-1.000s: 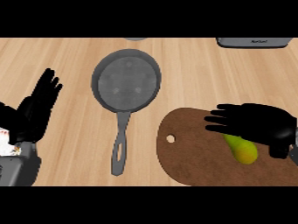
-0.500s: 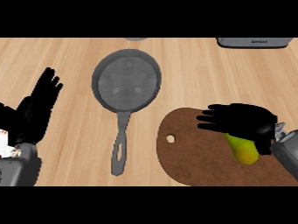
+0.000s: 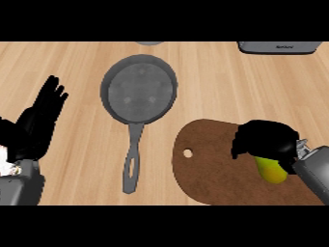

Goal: Pick the pear from the cutting board and place it in the pan

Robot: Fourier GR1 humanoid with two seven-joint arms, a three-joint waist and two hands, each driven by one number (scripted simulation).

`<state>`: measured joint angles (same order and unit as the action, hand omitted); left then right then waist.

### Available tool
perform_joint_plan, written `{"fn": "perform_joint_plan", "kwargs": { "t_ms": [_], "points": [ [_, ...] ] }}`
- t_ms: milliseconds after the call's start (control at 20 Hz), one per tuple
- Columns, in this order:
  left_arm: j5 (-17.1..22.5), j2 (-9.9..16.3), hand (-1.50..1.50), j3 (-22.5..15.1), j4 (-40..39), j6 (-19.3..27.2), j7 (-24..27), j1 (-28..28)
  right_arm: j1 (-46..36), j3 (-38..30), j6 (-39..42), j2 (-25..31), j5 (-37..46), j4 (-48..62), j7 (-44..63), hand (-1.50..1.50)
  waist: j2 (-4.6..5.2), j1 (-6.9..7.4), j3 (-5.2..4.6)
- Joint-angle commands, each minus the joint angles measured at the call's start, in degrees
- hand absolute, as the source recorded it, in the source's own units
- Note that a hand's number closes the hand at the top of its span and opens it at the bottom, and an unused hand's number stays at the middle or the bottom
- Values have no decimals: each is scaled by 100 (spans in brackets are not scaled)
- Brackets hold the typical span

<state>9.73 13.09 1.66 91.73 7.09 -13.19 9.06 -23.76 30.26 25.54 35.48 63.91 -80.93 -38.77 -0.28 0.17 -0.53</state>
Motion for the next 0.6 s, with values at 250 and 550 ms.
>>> {"fn": "perform_joint_plan", "kwargs": {
  "t_ms": [250,550],
  "points": [
    [-69,-50,0,23,41,-18,-106,-56,349,59,-388,-379,22,169,-419,150,28,-10,54],
    [-50,-7,0,132,66,25,-263,172,268,-209,-484,-575,-264,509,-543,150,37,6,57]
  ]
}}
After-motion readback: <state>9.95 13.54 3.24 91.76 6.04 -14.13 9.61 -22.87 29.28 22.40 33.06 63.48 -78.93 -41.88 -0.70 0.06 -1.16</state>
